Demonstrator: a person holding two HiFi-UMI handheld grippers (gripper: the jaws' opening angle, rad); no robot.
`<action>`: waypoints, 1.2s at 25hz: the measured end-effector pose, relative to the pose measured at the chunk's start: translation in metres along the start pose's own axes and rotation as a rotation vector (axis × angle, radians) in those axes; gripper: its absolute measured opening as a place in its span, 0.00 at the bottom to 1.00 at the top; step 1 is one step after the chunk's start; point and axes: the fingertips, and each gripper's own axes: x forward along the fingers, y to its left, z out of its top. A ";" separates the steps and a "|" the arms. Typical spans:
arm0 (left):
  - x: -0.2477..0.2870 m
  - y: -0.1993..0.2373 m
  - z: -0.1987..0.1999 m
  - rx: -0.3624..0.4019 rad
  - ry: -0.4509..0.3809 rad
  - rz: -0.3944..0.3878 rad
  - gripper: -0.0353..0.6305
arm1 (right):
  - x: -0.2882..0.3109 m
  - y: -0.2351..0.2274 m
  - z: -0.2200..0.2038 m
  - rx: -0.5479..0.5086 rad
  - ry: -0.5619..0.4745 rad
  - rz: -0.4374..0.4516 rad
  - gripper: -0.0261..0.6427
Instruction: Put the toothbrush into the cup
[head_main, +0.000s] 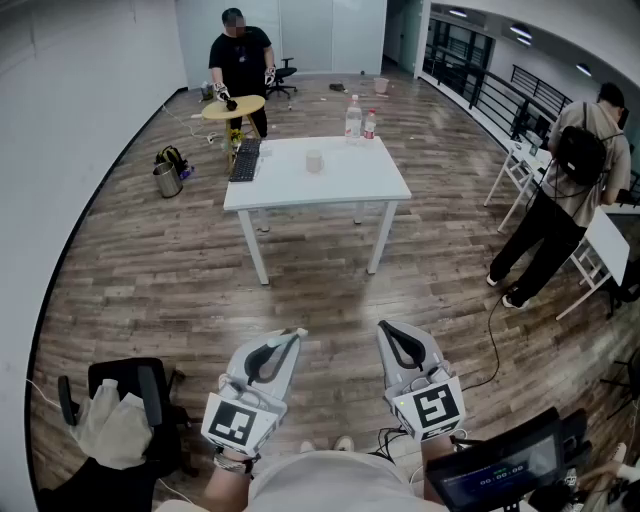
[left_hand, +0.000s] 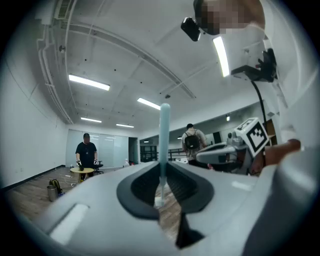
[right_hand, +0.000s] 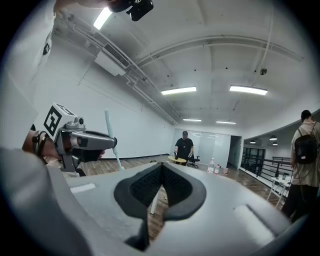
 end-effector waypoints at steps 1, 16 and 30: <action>-0.001 0.001 -0.001 -0.003 0.003 0.004 0.13 | 0.001 0.000 0.000 0.001 0.001 0.002 0.04; 0.003 0.002 -0.003 -0.020 -0.002 0.014 0.13 | -0.003 -0.001 0.014 0.105 -0.090 0.066 0.04; 0.014 -0.015 -0.005 0.002 0.020 0.044 0.13 | -0.012 -0.013 -0.003 0.042 -0.032 0.102 0.04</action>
